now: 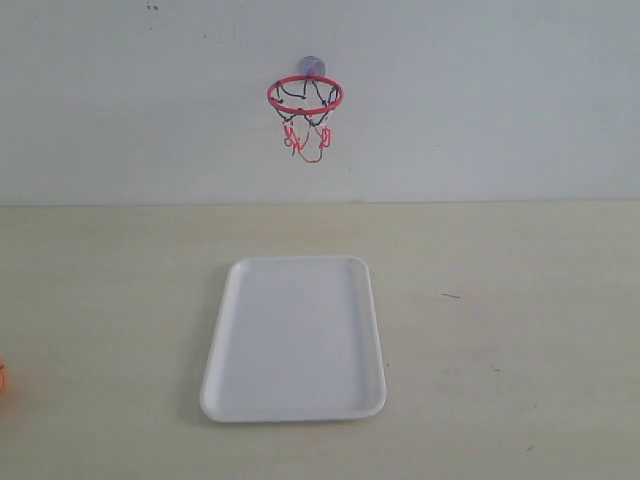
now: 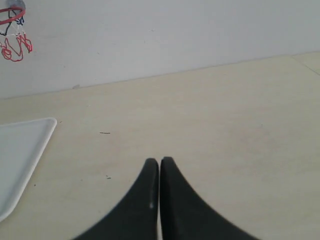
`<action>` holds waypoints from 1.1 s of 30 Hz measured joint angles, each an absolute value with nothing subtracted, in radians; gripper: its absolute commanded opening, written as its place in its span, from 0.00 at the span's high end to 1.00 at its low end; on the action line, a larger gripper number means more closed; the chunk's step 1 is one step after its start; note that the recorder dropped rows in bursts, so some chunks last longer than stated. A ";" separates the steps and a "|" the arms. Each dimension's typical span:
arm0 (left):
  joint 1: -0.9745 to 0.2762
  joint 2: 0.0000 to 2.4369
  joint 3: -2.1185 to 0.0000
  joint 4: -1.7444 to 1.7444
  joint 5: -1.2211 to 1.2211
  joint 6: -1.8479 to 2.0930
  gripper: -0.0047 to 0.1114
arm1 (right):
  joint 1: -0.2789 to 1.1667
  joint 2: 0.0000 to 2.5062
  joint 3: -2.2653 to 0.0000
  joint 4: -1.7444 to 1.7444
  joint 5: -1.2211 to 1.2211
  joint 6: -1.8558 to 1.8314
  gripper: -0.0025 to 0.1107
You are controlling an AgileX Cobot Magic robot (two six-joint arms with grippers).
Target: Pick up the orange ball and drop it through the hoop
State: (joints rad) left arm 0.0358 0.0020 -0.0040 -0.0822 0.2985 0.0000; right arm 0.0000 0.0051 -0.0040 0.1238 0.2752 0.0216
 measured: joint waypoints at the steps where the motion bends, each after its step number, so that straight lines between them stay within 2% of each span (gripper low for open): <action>1: 0.036 0.002 -0.004 -0.082 0.298 0.000 0.92 | 0.000 0.005 -0.004 0.121 0.278 0.022 0.98; 17: 0.036 0.002 -0.004 -0.082 0.298 0.000 0.92 | 0.002 0.005 0.000 0.115 0.345 -0.025 0.98; 24: 0.036 0.002 -0.004 -0.082 0.298 0.000 0.92 | 0.086 0.005 0.000 0.119 0.345 -0.035 0.98; 33: 0.036 0.002 -0.004 -0.082 0.298 0.000 0.92 | 0.099 0.005 0.000 0.121 0.345 -0.047 0.98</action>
